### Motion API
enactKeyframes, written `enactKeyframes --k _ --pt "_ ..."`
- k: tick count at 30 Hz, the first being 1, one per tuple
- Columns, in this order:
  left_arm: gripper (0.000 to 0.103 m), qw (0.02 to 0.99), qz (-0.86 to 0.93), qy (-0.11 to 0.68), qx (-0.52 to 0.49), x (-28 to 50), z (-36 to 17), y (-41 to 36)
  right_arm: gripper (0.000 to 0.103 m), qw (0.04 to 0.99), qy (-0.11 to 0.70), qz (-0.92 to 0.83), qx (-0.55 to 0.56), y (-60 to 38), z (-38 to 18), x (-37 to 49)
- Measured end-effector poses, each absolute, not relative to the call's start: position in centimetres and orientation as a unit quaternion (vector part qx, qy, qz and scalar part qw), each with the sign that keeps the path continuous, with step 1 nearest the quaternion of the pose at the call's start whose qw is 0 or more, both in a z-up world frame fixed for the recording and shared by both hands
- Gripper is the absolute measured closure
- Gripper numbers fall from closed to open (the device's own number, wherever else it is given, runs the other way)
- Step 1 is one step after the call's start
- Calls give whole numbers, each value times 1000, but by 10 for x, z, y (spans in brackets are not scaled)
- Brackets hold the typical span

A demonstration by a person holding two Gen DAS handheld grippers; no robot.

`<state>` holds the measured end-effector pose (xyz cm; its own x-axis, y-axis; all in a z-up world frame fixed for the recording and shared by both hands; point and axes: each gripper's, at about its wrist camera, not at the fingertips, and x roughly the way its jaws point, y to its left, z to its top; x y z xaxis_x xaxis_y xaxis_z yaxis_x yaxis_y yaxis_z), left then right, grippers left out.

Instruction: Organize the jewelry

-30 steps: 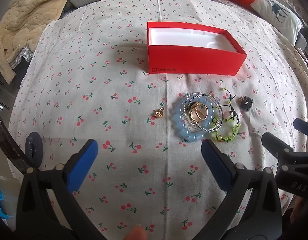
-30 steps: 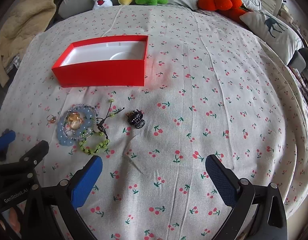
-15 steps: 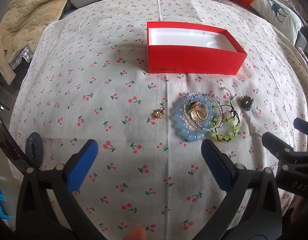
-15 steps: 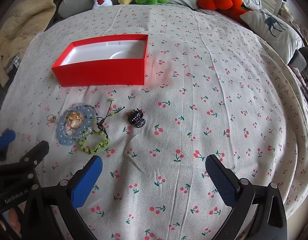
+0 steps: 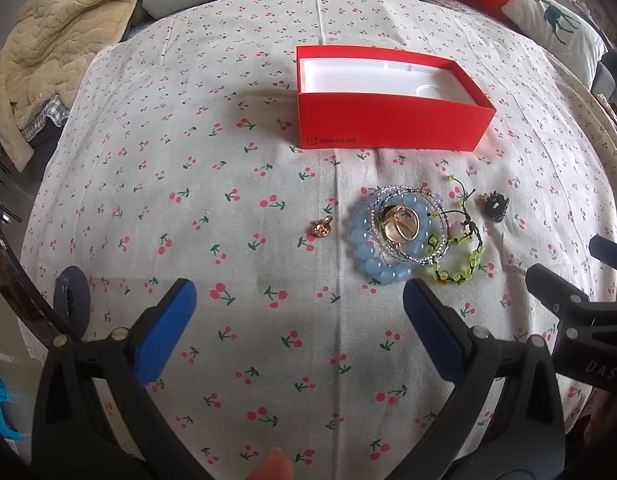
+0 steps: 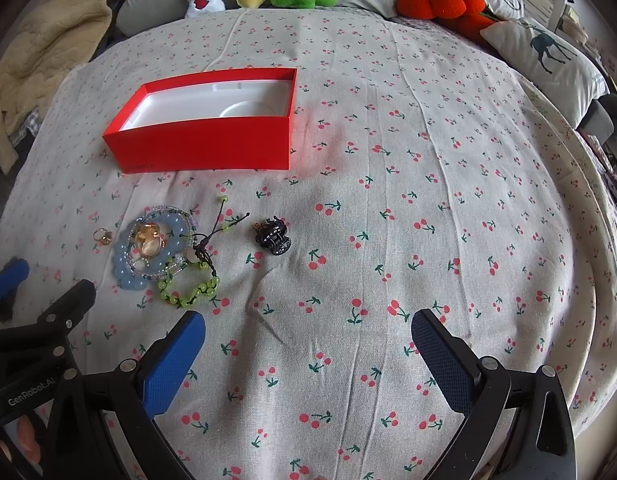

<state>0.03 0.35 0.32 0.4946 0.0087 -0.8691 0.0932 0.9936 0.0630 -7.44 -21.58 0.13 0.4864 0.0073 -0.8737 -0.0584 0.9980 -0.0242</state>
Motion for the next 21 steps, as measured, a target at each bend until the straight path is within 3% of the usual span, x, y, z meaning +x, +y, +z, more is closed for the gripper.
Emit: enactKeyframes --k 21 --pt "0 854 -35 519 38 -3 -1 6 0 858 513 20 -13 -221 0 -72"
